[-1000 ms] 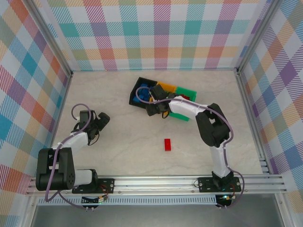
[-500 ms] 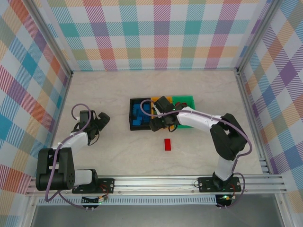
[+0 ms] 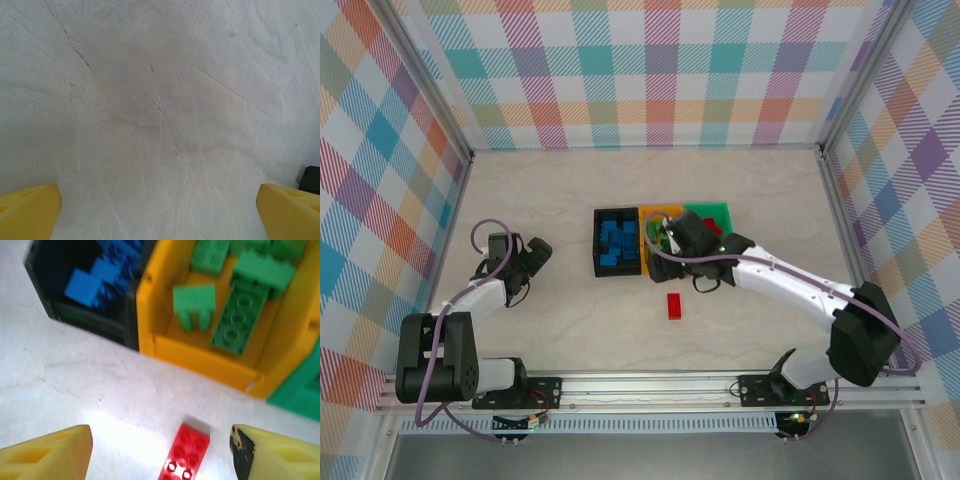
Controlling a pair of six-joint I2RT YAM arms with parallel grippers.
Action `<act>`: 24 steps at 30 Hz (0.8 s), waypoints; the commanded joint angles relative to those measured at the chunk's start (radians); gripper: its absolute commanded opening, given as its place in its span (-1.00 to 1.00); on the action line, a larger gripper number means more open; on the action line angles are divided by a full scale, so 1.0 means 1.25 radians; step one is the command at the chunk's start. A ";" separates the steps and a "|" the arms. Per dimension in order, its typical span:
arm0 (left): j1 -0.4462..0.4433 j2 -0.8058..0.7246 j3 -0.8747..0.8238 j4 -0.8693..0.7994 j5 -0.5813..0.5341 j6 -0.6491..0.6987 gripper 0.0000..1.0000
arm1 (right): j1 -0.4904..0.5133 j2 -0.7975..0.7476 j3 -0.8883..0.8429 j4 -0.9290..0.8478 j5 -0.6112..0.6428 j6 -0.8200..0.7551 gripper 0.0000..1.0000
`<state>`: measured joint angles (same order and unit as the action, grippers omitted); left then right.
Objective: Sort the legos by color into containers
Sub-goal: Pick up the lego from the bottom-center of the table.
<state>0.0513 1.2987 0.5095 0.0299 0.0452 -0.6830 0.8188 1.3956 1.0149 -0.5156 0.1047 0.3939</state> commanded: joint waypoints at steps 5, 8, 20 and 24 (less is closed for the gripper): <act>0.009 0.001 0.016 0.015 0.020 0.013 0.99 | 0.080 -0.025 -0.161 -0.011 0.077 0.148 0.46; 0.009 0.001 0.016 0.015 0.018 0.014 0.99 | 0.116 0.022 -0.152 -0.007 0.112 0.163 0.46; 0.009 0.002 0.021 0.005 0.012 0.018 0.99 | 0.132 0.216 -0.066 0.037 0.132 0.151 0.15; 0.009 0.000 0.021 0.003 0.012 0.018 0.99 | 0.135 0.228 -0.077 0.055 0.118 0.154 -0.15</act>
<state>0.0513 1.3014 0.5095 0.0296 0.0601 -0.6800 0.9813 1.6703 0.9154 -0.4671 0.2581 0.5755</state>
